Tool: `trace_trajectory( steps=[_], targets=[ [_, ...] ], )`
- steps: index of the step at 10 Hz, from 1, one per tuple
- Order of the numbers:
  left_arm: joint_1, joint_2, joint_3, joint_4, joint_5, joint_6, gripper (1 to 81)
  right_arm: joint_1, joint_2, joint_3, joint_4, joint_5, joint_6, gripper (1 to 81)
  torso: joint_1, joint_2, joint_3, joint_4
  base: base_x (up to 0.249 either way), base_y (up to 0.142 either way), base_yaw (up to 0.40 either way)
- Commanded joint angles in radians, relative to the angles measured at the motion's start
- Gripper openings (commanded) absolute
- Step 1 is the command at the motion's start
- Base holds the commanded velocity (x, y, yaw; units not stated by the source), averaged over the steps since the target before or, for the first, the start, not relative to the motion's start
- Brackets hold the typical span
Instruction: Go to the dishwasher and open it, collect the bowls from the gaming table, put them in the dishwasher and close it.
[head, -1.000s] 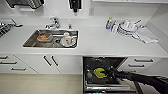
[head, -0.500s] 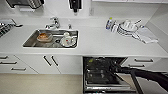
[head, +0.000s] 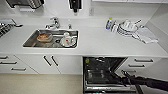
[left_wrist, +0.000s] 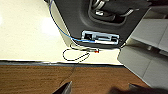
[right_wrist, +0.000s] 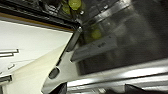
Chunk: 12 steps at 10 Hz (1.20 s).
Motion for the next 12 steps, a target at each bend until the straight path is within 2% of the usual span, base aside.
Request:
trace_trajectory(
  steps=[1, 2, 3, 5, 7, 12],
  targets=[
    [0.029, -0.013, -0.015, -0.035, 0.073, -0.006, 81.1, -0.160, -0.202, 0.206, -0.005, -0.071, -0.009, 81.1, 0.000, 0.000, 0.000, 0.000, 0.000, 0.000, 0.000],
    [0.026, -0.018, -0.015, -0.043, 0.073, -0.006, 81.1, -0.215, -0.209, 0.217, -0.007, -0.073, -0.015, 81.1, 0.000, 0.000, 0.000, 0.000, 0.000, 0.000, 0.000],
    [0.023, -0.021, -0.015, -0.049, 0.066, -0.006, 81.1, -0.272, -0.202, 0.214, -0.011, -0.073, -0.030, 81.1, 0.064, -0.100, 0.000, 0.000, 0.000, 0.000, 0.000],
    [0.014, -0.026, -0.015, -0.052, 0.065, -0.006, 81.1, -0.399, -0.174, 0.191, -0.025, -0.071, -0.058, 81.1, 0.069, -0.108, 0.000, 0.000, 0.000, 0.000, 0.000],
    [0.005, -0.035, -0.015, -0.051, 0.062, -0.006, 81.1, -0.492, -0.119, 0.099, -0.033, -0.057, -0.072, 81.1, 0.102, -0.162, 0.000, 0.000, 0.000, 0.000, 0.000],
    [-0.008, -0.033, -0.015, -0.051, 0.062, -0.006, 81.1, -0.599, 0.018, -0.049, -0.031, -0.053, -0.072, 81.1, 0.213, -0.342, 0.001, 0.000, 0.000, 0.000, 0.000]
  ],
)
